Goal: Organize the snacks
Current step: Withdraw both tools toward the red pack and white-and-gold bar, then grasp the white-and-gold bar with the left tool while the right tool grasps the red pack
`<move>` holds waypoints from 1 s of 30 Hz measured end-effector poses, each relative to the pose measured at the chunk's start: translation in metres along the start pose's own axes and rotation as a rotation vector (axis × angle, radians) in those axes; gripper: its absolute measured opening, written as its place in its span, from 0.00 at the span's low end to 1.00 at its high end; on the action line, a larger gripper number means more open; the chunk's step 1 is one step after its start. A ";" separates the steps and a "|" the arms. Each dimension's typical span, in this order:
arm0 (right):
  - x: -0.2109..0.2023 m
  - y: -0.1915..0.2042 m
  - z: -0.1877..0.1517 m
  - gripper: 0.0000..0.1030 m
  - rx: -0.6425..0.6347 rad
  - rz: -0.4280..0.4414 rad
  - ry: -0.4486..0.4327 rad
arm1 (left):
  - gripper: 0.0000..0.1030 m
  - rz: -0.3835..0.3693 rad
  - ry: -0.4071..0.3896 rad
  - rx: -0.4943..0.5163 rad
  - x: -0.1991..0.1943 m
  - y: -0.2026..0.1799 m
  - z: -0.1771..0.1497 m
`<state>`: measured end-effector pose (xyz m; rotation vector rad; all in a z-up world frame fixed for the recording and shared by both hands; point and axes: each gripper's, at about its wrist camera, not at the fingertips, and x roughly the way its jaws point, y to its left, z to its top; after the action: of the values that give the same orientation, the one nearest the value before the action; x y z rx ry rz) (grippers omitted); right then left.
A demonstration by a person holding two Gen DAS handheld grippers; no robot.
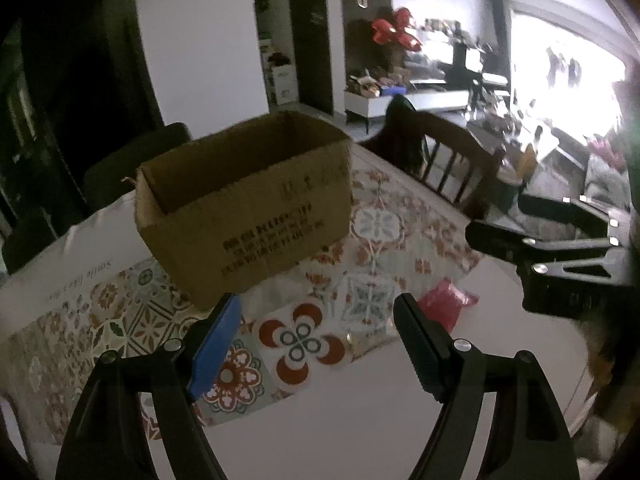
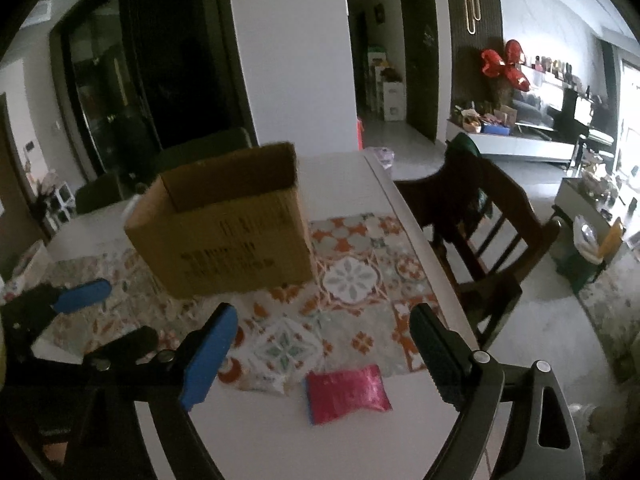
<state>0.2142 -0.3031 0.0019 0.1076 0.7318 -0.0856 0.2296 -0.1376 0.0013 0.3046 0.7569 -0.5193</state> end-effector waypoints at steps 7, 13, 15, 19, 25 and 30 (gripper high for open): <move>0.016 -0.006 -0.029 0.86 -0.022 -0.029 0.074 | 0.76 -0.045 0.027 0.110 0.020 -0.015 -0.019; 0.032 -0.009 -0.048 0.86 -0.020 -0.021 0.144 | 0.76 -0.127 0.073 0.179 0.048 -0.024 -0.029; 0.040 -0.010 -0.054 0.86 -0.032 -0.027 0.173 | 0.76 -0.147 0.093 0.207 0.058 -0.028 -0.031; 0.056 -0.009 -0.062 0.86 -0.054 -0.025 0.222 | 0.76 -0.180 0.128 0.259 0.077 -0.031 -0.036; 0.078 -0.009 -0.068 0.86 -0.056 -0.013 0.273 | 0.76 -0.230 0.149 0.276 0.098 -0.032 -0.037; 0.093 -0.012 -0.071 0.86 -0.046 0.006 0.310 | 0.75 -0.265 0.152 0.305 0.112 -0.036 -0.038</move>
<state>0.2352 -0.3093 -0.1138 0.0800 1.0425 -0.0464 0.2561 -0.1882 -0.1079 0.5356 0.8711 -0.8725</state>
